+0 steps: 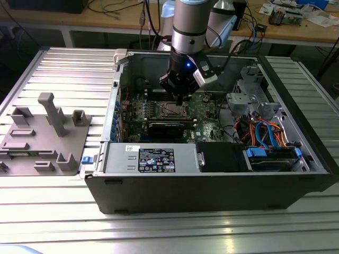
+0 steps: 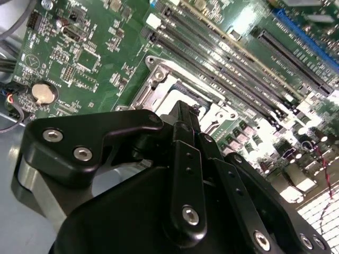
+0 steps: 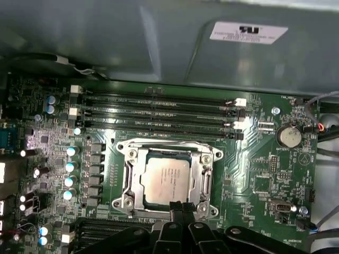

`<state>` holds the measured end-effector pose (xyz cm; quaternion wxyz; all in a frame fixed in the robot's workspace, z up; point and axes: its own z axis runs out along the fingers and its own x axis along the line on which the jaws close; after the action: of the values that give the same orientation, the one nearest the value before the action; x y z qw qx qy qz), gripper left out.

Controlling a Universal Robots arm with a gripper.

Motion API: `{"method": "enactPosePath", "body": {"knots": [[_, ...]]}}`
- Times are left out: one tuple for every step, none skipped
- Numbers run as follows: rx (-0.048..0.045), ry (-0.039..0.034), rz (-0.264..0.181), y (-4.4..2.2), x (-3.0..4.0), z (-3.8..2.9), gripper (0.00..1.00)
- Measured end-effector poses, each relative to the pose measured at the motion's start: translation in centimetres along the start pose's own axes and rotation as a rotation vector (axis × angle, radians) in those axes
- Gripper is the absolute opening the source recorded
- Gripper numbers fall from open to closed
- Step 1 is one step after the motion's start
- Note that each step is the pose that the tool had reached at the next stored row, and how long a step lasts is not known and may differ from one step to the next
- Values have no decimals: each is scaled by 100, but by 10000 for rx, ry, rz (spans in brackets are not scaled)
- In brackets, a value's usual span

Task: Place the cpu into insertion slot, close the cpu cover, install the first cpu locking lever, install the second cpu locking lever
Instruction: 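Install the second cpu locking lever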

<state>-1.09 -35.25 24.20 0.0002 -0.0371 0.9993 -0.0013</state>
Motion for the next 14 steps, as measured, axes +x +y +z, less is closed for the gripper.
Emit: {"method": "enactPosePath", "body": {"knots": [[-44, -3, 1, -32, 3, 0, 11], [-84, -6, 1, -53, 4, 1, 11], [-174, -13, 1, -85, 6, 2, 11], [-303, -23, 0, -125, 9, 3, 11], [-386, -30, 0, -153, 11, 4, 11], [-451, -34, 0, -180, 14, 5, 11], [-496, -37, -1, -202, 16, 5, 11], [-545, -41, 1, -231, 19, 7, 11], [-622, -47, 1, -281, 24, 9, 11], [-664, -50, 1, -306, 27, 12, 11], [-697, -52, 1, -325, 30, 14, 11], [-760, -56, 1, -353, 35, 17, 11], [-830, -62, 1, -379, 45, 21, 11], [-857, -64, 1, -390, 51, 24, 11]]}}
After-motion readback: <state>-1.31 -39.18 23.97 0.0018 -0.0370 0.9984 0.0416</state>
